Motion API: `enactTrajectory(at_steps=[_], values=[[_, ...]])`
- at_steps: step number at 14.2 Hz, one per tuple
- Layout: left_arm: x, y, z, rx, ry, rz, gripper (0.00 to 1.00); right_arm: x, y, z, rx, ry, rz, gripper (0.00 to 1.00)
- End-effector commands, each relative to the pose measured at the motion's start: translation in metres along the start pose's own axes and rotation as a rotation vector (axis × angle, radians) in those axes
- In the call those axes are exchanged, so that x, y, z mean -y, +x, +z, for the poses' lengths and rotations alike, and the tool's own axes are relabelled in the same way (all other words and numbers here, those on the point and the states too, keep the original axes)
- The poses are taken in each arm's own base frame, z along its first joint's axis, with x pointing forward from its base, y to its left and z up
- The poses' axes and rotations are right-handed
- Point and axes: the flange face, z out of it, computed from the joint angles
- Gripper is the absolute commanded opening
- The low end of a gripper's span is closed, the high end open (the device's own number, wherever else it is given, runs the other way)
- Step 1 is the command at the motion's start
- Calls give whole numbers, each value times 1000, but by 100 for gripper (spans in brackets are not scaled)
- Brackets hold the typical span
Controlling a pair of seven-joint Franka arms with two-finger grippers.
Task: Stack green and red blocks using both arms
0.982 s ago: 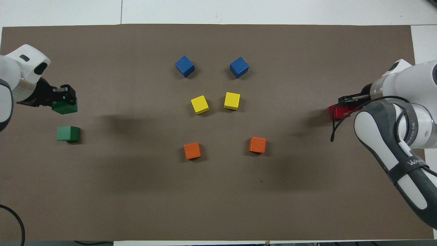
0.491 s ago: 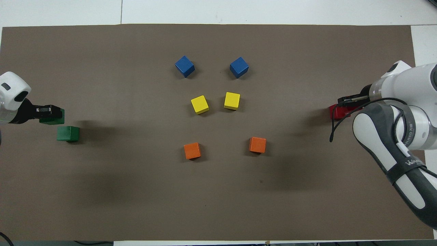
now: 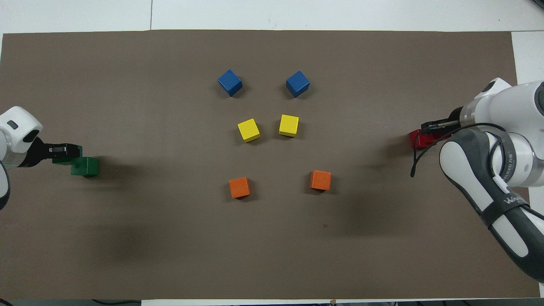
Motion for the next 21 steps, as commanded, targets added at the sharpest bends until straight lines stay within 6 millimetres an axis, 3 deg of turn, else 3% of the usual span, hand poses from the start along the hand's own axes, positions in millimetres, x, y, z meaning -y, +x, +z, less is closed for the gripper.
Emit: enactTrajectory(at_steps=[1,14,15,16,21], values=[[6,-18,4,-34,-6,8,0,-6,-2,4,-16,17,-12,0],[3,-25,12,-32,-9,23,0,4,-5,9,-17,18,-12,0],[3,-25,13,-30,-9,29,54,4,-4,9,-23,17,-12,0],[3,-25,12,-30,-9,31,100,5,-4,9,-25,17,-13,0],[-1,-17,4,-13,-16,34,100,5,-5,13,-25,18,-11,0]])
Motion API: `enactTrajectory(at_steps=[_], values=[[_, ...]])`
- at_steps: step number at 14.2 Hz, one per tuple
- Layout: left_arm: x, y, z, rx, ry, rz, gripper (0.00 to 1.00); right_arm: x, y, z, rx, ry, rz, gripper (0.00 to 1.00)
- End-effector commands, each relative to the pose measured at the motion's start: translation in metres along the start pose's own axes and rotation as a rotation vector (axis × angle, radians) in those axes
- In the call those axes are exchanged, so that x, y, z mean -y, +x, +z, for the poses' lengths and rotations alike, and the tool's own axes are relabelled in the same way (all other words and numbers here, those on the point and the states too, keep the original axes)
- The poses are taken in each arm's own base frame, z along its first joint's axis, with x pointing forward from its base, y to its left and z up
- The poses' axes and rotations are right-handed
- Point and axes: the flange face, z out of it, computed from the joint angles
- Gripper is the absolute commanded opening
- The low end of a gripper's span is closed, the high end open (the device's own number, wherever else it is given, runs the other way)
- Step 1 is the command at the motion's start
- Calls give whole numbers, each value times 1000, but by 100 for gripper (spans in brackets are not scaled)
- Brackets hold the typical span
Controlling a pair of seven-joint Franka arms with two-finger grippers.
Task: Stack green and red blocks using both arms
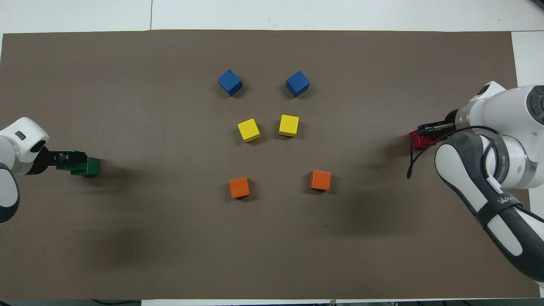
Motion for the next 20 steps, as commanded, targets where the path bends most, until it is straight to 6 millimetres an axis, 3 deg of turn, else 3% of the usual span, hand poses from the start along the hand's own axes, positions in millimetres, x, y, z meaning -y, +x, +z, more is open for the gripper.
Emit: enactTrajectory(at_steps=[1,5,11,14,18,19,20], values=[[-3,3,-19,5,-21,9,100,1,-2,4,-22,14,-6,0],[-10,30,-58,37,-38,31,100,1,-3,4,-22,14,-6,0],[-32,29,-110,-14,-24,9,100,3,-4,8,-36,13,-6,0],[-42,39,-143,11,-32,-101,100,3,-4,7,-41,13,-5,0],[-50,44,-184,55,-31,-81,100,3,-5,9,-38,12,-2,0],[-54,44,-194,60,-32,-75,100,2,-5,9,-38,12,0,8],[-57,45,-203,69,-32,-67,100,3,-5,8,-39,12,0,43]])
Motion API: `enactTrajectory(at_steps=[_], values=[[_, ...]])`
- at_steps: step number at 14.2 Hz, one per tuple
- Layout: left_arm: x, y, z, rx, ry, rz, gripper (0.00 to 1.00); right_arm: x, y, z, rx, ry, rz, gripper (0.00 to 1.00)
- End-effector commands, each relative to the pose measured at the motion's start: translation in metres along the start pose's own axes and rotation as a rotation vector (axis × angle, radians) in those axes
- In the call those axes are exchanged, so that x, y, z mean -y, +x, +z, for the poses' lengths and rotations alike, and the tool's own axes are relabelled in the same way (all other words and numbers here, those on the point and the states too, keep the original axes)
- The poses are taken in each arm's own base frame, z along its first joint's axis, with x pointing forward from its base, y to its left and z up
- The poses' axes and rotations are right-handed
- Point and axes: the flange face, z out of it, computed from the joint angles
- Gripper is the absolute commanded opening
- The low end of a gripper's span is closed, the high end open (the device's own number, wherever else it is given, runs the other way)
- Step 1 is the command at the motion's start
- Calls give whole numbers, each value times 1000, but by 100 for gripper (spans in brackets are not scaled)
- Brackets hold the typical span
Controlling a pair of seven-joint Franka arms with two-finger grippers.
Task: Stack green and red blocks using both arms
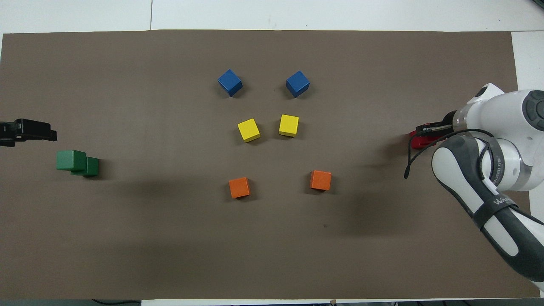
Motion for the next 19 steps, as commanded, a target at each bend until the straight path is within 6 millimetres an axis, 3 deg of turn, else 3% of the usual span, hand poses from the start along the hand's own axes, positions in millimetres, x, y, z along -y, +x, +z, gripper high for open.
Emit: enactTrajectory(at_steps=[1,3,8,10,12,14,16,19], values=[[-8,2,-26,29,-4,0,100,1,-3,2,-16,14,5,74],[-8,5,-40,46,7,4,100,1,-3,3,-15,14,8,99],[-19,9,-63,102,32,28,100,1,-4,2,-6,15,10,100],[-32,14,-80,101,31,53,100,0,-1,-6,8,17,11,100],[-50,17,-81,87,37,82,100,-1,9,-42,29,20,8,100],[-54,20,-83,43,52,92,100,1,18,-86,60,24,3,100],[-55,23,-77,3,54,95,100,6,12,-132,47,18,-7,100],[-53,11,-70,20,52,91,100,27,-3,-195,58,15,-39,100]])
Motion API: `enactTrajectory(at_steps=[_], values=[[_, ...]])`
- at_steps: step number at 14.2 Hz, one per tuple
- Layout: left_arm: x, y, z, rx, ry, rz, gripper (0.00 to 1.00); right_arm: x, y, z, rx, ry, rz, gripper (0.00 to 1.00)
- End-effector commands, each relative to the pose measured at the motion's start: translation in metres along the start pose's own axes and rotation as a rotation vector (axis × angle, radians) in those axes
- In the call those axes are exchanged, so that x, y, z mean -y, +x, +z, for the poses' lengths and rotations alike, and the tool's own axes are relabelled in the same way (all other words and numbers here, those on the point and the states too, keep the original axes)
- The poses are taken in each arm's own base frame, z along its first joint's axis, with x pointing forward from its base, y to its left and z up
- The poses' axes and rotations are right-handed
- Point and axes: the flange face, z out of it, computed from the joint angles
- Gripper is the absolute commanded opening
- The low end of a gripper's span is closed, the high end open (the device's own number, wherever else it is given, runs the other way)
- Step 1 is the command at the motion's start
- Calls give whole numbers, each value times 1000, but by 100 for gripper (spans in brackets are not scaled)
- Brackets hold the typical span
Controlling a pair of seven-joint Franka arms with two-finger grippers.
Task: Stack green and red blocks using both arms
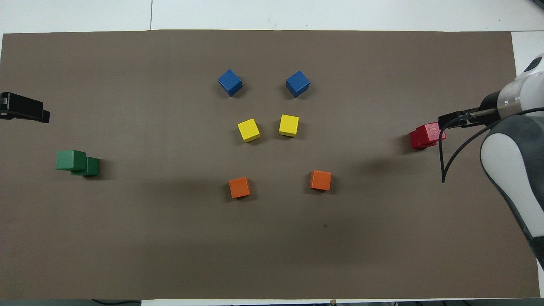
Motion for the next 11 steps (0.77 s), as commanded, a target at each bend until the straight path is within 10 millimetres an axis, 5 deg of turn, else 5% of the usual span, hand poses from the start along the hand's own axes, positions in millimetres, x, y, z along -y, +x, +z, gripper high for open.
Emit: enactTrajectory(at_steps=[1,3,11], values=[[3,-15,9,30,19,-13,100,8,-13,-45,38,19,-9,100],[6,-21,14,53,18,-19,100,7,-12,-74,91,17,-12,100],[3,-22,9,57,10,-21,100,0,-14,-72,111,16,18,100]])
